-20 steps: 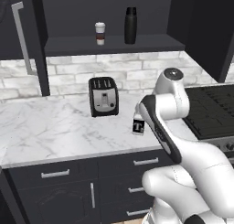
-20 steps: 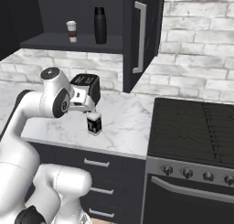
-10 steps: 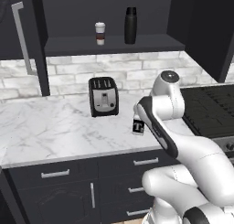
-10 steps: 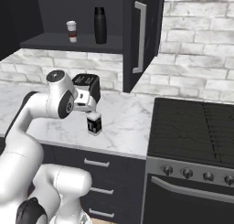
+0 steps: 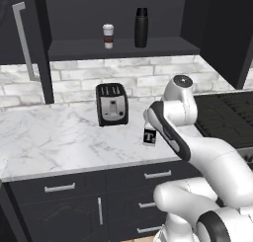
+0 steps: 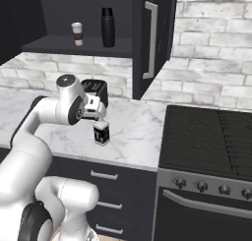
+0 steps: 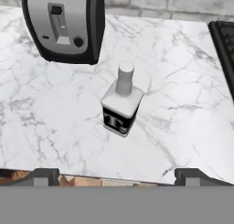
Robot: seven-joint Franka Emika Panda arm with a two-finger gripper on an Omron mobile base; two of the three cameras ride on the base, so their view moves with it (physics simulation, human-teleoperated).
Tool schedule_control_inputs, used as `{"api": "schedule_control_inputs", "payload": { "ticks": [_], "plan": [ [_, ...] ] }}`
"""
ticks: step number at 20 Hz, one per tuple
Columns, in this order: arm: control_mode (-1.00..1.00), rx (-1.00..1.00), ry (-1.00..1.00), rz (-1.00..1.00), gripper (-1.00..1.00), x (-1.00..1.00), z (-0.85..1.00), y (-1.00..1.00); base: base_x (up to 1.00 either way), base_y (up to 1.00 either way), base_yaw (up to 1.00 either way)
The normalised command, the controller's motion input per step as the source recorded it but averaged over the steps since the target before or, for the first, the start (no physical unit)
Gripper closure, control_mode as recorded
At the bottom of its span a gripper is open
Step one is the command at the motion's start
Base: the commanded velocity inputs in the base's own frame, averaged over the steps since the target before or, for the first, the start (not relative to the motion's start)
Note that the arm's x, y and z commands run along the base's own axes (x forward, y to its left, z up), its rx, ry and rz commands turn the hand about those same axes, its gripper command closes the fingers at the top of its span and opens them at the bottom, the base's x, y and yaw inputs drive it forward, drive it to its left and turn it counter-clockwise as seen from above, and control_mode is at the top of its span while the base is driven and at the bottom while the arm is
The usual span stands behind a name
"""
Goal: Sort all alcoholic drinks to one cabinet, and non-alcoholic drinks to the other.
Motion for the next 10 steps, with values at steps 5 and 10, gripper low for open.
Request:
{"api": "schedule_control_inputs", "payload": {
  "ticks": [5,10],
  "plan": [
    [-1.00,0.01,0.00,0.00,-1.00,0.21,-0.11,0.00,0.00,0.00,0.00],
    [-1.00,0.00,-0.01,0.00,-1.00,0.21,-0.20,0.00,0.00,0.00,0.00]
  ]
}}
